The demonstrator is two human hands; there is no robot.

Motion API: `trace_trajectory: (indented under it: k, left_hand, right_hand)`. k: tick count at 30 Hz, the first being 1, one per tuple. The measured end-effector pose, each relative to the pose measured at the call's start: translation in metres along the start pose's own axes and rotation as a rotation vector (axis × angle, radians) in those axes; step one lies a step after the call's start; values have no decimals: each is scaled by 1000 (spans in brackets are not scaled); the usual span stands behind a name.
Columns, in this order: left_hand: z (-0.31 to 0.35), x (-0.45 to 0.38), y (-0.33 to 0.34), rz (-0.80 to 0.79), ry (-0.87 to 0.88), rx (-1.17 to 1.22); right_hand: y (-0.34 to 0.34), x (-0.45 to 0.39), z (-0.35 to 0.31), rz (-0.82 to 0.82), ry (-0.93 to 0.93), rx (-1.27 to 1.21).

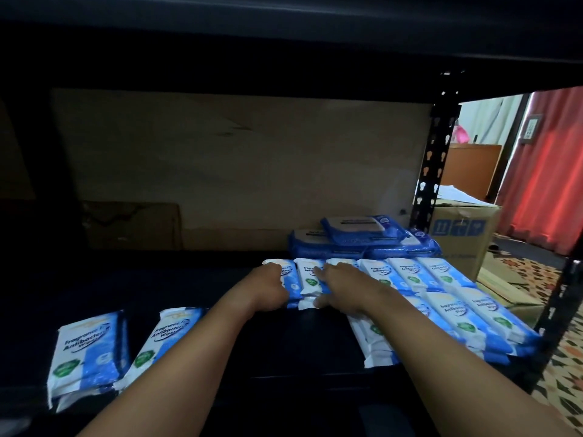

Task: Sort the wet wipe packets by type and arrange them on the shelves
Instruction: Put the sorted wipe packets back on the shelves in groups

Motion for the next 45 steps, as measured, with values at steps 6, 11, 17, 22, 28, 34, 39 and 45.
trace_trajectory:
  k: [6,11,17,22,28,34,39,45]
  left_hand:
    - [7,4,-5,36,-16,-2]
    - [6,8,-7,59,-13,13]
    - [6,20,-2,65,30,45]
    - [-6,47,-33,164,100,-22]
    - [-71,87,-92,377,-70,-185]
    - [-143,143,-131,505,-384,-316]
    - [-171,160,-123,400,-414,-55]
    - [-171,153,-105,467,-310,185]
  right_hand:
    - [15,-11,4,-33,13,142]
    - [16,-11,4,-35,8,150]
    - [11,-4,-2,-32,1,181]
    - [-5,4,-62,136,-237,80]
    - [-8,10,-164,139,-527,-33]
    - [6,24,-214,-60,-571,-85]
    - [18,18,-222,-115,-548,-14]
    - [18,21,-212,-110,-555,-29]
Point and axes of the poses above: each hand's wrist, its own x-axis away from the middle knuckle, its own y-axis out of the palm, z = x × y, the point moved 3 cm from there along -x, towards the middle knuckle, and after that the axes turned 1 degree about -y, right-handed, at the moved point
